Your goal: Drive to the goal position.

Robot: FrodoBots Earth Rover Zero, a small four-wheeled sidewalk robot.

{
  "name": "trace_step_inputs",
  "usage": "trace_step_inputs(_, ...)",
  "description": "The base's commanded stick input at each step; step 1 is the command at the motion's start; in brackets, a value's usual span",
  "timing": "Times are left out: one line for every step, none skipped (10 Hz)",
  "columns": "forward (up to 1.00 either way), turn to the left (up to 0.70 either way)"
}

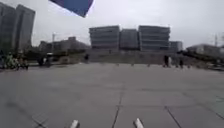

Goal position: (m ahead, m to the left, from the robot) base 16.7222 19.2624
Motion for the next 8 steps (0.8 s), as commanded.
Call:
trace_step_inputs(1.00,-0.40)
trace_step_inputs(1.00,-0.30)
trace_step_inputs(1.00,-0.07)
trace_step_inputs(1.00,0.00)
trace_step_inputs(1.00,0.00)
trace_step_inputs(1.00,0.00)
trace_step_inputs(1.00,0.00)
trace_step_inputs(1.00,0.00)
